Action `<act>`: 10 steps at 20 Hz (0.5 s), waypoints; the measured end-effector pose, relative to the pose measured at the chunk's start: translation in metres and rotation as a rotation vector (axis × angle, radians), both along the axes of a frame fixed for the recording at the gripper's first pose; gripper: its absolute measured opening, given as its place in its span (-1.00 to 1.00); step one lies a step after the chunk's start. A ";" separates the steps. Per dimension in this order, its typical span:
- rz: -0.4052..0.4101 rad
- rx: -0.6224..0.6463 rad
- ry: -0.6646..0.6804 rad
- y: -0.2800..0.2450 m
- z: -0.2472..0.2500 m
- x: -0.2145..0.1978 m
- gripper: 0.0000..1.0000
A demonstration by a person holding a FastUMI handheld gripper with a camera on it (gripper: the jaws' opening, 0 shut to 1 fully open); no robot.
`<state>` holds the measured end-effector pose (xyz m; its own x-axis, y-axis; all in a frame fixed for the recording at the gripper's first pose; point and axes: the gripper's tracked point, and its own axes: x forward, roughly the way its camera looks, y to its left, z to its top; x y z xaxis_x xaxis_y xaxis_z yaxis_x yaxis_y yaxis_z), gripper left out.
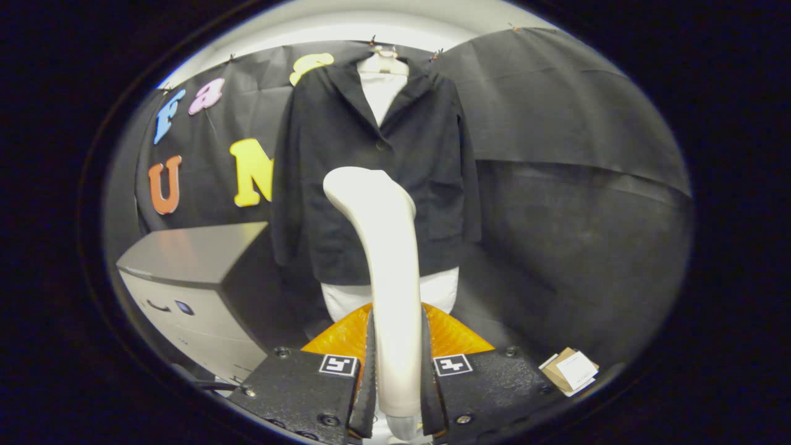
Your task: Iron the clothes twice with a garment steamer, once on the left side and once on the right side.
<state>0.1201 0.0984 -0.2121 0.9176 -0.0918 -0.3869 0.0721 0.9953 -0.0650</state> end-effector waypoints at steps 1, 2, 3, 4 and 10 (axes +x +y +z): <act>0.007 0.001 -0.026 0.012 0.016 -0.013 -0.36; 0.011 0.001 -0.049 0.022 0.028 -0.026 -0.36; 0.017 0.001 -0.066 0.030 0.033 -0.032 -0.36; 0.024 0.002 -0.076 0.040 0.042 -0.041 -0.36; 0.069 0.012 -0.176 0.091 0.103 -0.077 -0.36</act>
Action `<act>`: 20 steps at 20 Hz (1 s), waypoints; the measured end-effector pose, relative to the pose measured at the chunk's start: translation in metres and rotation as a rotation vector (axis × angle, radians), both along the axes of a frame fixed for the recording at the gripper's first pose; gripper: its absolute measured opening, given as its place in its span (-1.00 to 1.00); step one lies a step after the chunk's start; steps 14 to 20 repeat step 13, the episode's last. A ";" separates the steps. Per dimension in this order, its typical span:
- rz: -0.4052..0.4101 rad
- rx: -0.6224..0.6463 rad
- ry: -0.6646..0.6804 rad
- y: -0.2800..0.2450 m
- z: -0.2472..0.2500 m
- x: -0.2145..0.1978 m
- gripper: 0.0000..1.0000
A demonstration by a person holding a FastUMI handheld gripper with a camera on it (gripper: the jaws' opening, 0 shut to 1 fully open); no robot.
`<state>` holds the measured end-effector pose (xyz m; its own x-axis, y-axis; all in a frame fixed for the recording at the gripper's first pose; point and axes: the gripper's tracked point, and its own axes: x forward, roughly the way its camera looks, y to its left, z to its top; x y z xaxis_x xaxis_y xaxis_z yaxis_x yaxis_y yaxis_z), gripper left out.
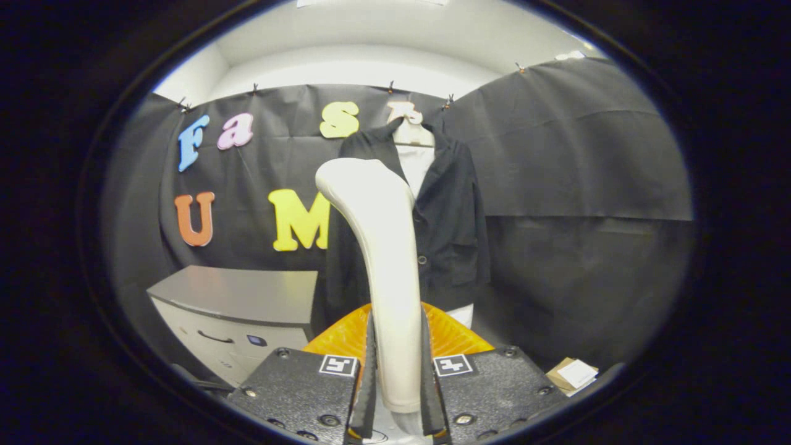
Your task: Iron the clothes twice with a garment steamer, once on the left side and once on the right side.
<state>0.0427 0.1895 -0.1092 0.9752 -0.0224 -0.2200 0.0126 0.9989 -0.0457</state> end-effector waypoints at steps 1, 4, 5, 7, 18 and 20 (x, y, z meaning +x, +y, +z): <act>0.020 0.007 -0.016 0.005 0.011 -0.006 -0.36; 0.106 0.026 -0.060 0.028 0.038 -0.018 -0.36; 0.136 0.043 -0.070 0.037 0.045 -0.022 -0.36; 0.198 0.073 -0.078 0.048 0.048 -0.025 -0.36; 0.294 0.079 -0.066 0.048 0.042 -0.032 -0.36; 0.294 0.079 -0.066 0.048 0.042 -0.032 -0.36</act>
